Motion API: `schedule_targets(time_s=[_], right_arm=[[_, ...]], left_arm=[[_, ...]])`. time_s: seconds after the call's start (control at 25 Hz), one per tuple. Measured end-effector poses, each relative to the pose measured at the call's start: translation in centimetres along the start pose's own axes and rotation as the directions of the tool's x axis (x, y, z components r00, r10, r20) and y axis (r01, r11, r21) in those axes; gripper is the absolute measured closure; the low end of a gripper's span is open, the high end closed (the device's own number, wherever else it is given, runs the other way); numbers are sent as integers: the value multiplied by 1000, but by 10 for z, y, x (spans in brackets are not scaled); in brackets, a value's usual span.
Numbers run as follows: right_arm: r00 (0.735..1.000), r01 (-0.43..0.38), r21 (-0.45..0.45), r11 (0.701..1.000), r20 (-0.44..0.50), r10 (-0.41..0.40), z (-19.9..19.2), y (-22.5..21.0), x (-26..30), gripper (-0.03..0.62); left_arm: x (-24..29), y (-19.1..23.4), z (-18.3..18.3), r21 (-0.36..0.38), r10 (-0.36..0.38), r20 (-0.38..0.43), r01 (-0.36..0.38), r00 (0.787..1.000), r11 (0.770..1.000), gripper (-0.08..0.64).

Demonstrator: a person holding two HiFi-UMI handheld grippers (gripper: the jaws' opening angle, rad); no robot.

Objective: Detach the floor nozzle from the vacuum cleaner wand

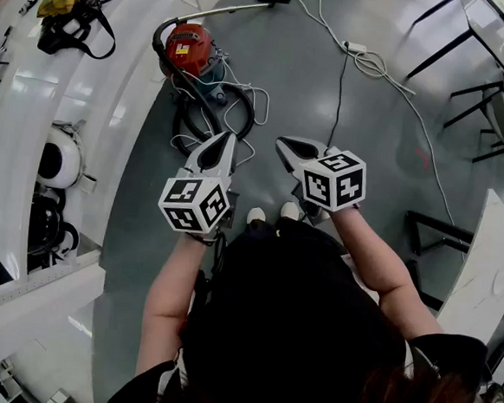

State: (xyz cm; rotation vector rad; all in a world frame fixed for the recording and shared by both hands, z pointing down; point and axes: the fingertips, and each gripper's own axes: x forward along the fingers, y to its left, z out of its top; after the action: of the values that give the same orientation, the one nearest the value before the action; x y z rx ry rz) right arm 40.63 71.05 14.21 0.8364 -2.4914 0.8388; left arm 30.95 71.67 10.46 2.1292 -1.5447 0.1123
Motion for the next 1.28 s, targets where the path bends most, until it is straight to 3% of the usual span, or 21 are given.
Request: schedule_targets(time_s=[0.16, 0.4, 0.96, 1.28], right_arm=[[1000, 9, 6, 1000, -6, -9, -2, 1, 4, 597], [1000, -16, 92, 996, 23, 14, -1, 4, 7, 595], [1000, 13, 98, 995, -16, -12, -9, 22, 50, 595], [999, 15, 88, 996, -41, -11, 1, 23, 69, 595]], left_arm=[[-1, 3, 1, -9, -13, 7, 13, 1000, 1000, 549], [-4, 8, -2, -38, -33, -4, 33, 999, 999, 549], [-20, 62, -7, -63, 8, -21, -10, 1000, 998, 549], [-13, 82, -6, -98, -50, -56, 44, 997, 994, 549]])
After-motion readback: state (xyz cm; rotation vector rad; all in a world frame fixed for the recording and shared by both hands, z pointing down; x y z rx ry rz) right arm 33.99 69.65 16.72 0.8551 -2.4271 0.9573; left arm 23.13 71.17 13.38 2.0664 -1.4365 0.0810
